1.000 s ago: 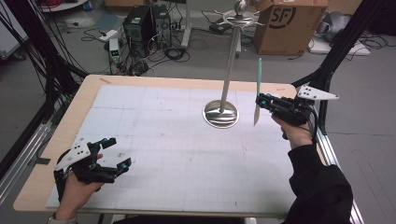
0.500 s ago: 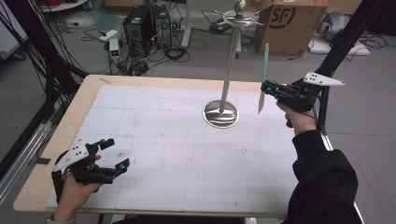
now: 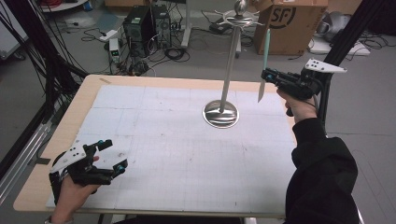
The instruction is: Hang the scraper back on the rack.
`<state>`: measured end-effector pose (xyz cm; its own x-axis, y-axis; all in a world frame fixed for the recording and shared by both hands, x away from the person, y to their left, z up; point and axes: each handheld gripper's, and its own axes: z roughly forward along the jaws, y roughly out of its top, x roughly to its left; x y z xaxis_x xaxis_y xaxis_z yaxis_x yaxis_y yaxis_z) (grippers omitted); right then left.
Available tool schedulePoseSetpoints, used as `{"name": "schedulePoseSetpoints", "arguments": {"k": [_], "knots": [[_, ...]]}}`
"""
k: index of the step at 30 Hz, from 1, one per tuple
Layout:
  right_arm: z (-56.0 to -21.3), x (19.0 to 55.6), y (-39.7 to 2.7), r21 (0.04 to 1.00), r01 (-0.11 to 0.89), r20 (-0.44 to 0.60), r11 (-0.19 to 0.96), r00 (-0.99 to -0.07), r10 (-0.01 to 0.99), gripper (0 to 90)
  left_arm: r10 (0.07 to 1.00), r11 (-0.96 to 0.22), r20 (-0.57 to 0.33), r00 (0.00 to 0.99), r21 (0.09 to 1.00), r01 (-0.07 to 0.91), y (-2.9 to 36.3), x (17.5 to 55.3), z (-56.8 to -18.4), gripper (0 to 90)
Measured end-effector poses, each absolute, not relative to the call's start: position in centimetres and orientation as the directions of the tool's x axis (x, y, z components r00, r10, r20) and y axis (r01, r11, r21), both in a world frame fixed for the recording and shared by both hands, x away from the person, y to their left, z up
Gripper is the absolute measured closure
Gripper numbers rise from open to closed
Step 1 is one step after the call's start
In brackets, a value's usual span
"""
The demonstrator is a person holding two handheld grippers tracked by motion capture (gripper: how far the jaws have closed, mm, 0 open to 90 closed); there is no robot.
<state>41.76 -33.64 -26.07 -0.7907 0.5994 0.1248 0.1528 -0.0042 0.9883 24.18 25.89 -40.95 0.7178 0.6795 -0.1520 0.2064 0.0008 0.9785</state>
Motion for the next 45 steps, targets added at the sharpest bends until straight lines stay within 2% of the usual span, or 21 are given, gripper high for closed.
{"name": "schedulePoseSetpoints", "arguments": {"k": [15,45], "knots": [[-25.2,42.6,-33.0,0.988,0.150,0.145,-0.044,-0.775,0.615,80.2,0.679,0.005,-0.154,0.718,0.979,0.205,25.9,24.1,-40.9,1.7],[-25.3,42.9,-32.2,0.987,0.162,0.140,-0.019,-0.778,0.612,80.2,0.673,-0.004,-0.152,0.724,0.978,0.209,25.8,24.2,-41.0,1.7]]}}
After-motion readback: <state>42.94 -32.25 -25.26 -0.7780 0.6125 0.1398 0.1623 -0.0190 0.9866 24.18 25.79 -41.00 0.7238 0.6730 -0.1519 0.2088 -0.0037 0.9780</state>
